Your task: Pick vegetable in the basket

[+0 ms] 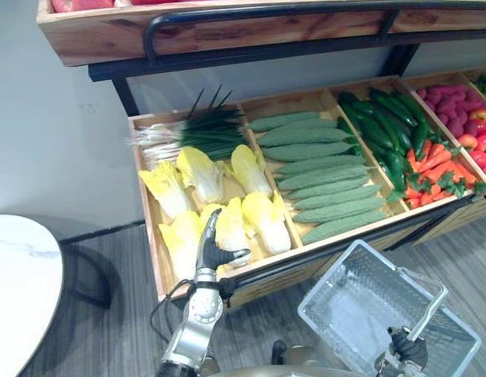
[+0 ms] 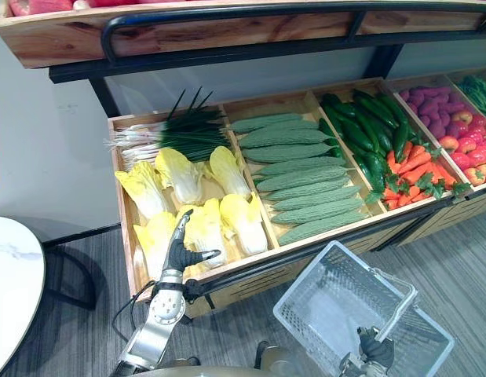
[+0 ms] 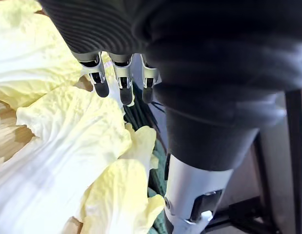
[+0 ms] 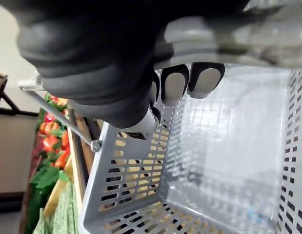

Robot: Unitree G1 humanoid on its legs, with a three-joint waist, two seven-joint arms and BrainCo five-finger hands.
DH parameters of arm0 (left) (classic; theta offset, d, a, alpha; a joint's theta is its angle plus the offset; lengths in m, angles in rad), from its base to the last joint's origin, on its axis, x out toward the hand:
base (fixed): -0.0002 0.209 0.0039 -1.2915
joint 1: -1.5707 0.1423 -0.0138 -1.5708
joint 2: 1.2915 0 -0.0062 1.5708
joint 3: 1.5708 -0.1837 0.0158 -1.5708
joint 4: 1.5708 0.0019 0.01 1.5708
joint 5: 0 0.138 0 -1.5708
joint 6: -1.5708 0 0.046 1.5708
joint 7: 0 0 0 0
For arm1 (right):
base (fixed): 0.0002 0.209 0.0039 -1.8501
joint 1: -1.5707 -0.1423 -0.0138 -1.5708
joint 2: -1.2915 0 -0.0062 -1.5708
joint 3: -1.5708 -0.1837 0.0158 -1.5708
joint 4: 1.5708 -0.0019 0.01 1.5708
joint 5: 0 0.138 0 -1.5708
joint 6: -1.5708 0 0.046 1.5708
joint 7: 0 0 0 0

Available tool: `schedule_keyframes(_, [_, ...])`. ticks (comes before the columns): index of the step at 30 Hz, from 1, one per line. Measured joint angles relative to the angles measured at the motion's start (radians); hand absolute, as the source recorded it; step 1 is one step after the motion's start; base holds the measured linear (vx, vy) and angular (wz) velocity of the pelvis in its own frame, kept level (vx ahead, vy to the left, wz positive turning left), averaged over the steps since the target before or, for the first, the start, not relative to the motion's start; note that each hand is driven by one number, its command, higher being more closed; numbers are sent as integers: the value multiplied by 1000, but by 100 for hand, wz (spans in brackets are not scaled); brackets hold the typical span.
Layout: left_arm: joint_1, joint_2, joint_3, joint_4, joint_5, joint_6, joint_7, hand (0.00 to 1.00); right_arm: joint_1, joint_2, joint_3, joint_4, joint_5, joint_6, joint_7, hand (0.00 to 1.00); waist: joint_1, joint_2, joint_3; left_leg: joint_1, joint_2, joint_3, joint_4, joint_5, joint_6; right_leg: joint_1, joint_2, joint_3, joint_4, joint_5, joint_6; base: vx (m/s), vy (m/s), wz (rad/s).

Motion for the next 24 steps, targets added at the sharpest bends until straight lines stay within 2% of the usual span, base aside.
schedule_keyframes(5, [-88,10,40,115,43,41,35,0,-16,-9,23,8,0,0,7,100,-27,-6,15,3,10,11,-19,12,-7,-12,14,9,1,-1,-10,5,-46,-8])
schedule_keyframes(10, [-231,43,102,255,54,88,79,0,-63,-19,46,7,1,-17,19,100,-33,-20,81,-39,15,36,-11,14,-11,-74,16,33,20,0,-19,-52,-25,-14])
schedule_keyframes(16, [-399,72,146,398,63,92,130,0,-155,-52,109,4,-1,-20,21,100,-58,-24,162,-88,18,46,31,13,-12,-131,14,48,54,3,-22,0,-16,-8])
schedule_keyframes(19, [-411,81,148,411,87,92,155,0,-172,-52,112,2,0,-39,19,100,-58,-23,185,-94,20,56,40,13,-11,-138,15,51,57,3,-22,2,-11,-5])
schedule_keyframes(20, [-411,81,148,412,100,91,165,100,-174,-52,109,2,1,-40,18,100,-57,-23,191,-96,21,57,43,12,-11,-138,15,51,58,3,-22,0,0,0])
schedule_keyframes(24, [-427,82,153,425,121,89,168,100,-185,-53,110,2,0,-41,19,100,-55,-21,211,-103,27,57,52,4,-9,-138,15,51,56,3,-23,-43,-7,1])
